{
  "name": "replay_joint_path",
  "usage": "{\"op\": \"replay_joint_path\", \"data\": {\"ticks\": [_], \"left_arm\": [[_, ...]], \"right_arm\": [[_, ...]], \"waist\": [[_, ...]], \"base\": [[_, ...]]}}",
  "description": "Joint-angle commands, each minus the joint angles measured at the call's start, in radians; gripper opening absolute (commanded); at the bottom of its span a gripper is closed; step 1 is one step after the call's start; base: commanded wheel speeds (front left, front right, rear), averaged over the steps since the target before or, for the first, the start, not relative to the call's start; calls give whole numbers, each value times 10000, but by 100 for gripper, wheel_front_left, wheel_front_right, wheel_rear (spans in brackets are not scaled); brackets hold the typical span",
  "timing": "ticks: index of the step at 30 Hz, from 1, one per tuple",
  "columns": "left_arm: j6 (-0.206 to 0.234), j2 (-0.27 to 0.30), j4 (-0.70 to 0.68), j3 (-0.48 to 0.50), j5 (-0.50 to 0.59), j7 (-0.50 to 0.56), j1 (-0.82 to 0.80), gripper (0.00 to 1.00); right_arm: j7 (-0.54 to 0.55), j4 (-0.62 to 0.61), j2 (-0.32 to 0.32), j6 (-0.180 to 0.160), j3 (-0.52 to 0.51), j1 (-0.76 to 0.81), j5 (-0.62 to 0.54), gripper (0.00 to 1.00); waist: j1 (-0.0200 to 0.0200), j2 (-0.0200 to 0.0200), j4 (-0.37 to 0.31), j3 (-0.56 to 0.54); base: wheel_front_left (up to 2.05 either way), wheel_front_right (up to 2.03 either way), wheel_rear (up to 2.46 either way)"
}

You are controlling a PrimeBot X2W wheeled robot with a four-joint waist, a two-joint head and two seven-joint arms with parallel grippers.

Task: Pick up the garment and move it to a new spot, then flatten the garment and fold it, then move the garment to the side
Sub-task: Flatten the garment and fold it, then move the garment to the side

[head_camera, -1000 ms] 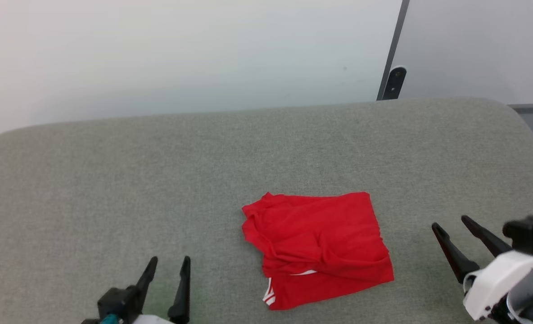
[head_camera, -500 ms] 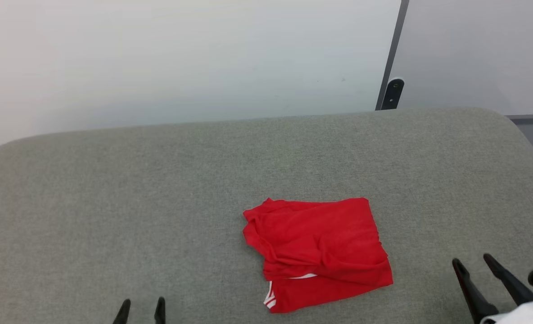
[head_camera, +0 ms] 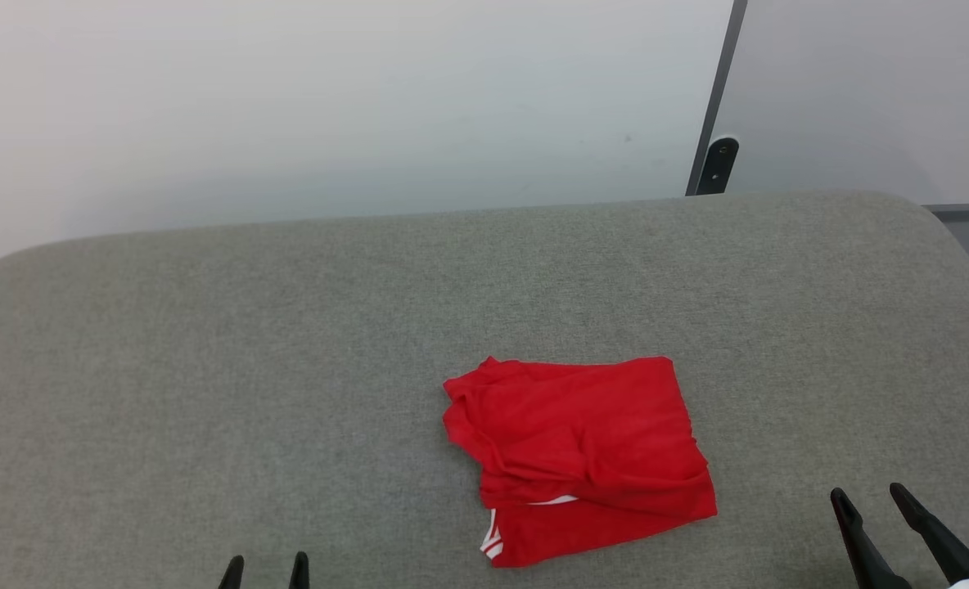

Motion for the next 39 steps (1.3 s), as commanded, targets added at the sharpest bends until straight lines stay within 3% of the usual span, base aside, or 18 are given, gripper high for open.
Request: {"op": "replay_joint_path", "data": {"ticks": [1, 28, 34, 39], "left_arm": [[17, 12, -10, 5, -27, -7, -62, 100], [30, -6, 127, -271, 7, -8, -260, 100], [-7, -56, 196, -473, -60, -8, -524, 100], [-37, -97, 268, -670, -55, -8, -872, 100]], "right_arm": [[53, -61, 49, -11, -23, -15, -41, 100], [311, 106, -29, -11, 419, -412, -7, 100], [785, 180, -182, -11, 1058, -1790, 197, 100], [2021, 569, -520, -11, 1791, -3503, 257, 100]], "waist": [[0, -1, -16, 0], [0, -1, 105, 127], [0, -1, 384, 204], [0, -1, 802, 553]], "base": [[0, 0, 0], [0, 0, 0], [0, 0, 0], [0, 0, 0]]}}
